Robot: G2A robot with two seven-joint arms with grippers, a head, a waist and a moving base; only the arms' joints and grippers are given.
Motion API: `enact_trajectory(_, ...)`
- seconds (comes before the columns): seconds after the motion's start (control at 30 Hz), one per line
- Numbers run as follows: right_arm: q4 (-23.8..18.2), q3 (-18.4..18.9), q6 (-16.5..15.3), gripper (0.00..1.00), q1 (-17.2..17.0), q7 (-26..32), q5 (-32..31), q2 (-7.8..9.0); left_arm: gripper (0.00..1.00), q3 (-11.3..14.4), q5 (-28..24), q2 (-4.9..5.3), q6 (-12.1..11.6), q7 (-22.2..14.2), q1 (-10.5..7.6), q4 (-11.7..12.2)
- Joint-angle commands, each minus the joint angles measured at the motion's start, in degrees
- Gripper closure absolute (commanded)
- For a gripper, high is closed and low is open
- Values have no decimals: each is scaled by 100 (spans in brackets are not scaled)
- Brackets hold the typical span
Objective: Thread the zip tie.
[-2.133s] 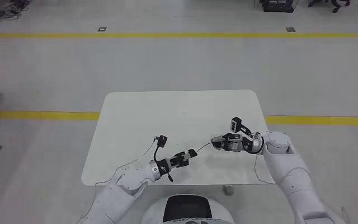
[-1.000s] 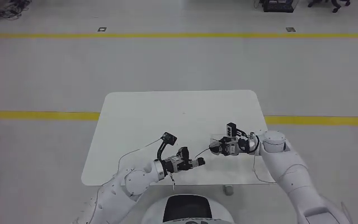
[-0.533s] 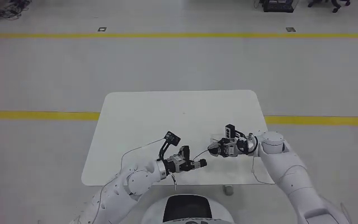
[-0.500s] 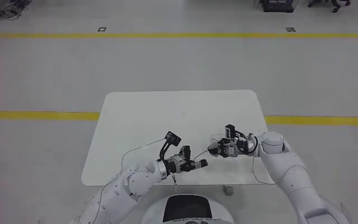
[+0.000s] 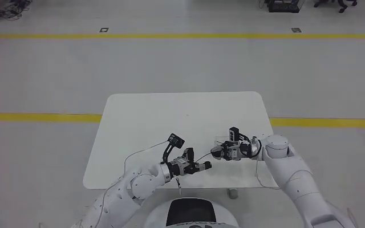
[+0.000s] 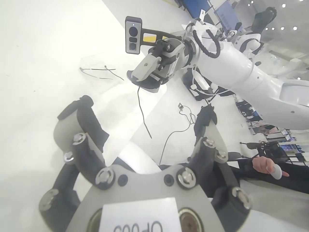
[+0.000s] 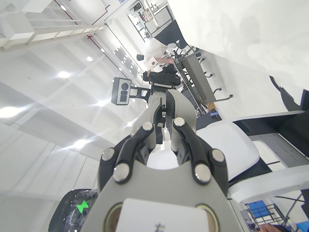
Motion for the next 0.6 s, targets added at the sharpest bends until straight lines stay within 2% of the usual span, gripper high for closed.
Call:
enact_trajectory(0.0, -11, -9, 5, 100, 1, -15, 22, 7, 22, 8, -19, 5, -14, -19, -9, 1)
enact_trajectory(0.03, -15, -15, 7, 100, 2, -25, 35, 9, 28, 13, -27, 8, -15, -27, -13, 1)
enact_trajectory(0.1, -22, -36, 6, 100, 9, -50, 61, 14, 34, 25, -61, 12, -27, -44, -26, 6)
enact_trajectory(0.13, -24, -47, 6, 100, 12, -63, 75, 15, 41, 29, -70, 15, -30, -48, -31, 9)
enact_trajectory(0.23, -21, -100, 1, 100, 24, -103, 114, 14, 49, 44, -97, 22, -38, -60, -47, 19)
enact_trajectory(0.57, 90, -326, -43, 100, 128, -143, 204, -5, 57, 84, -164, 47, -55, -61, -78, 49)
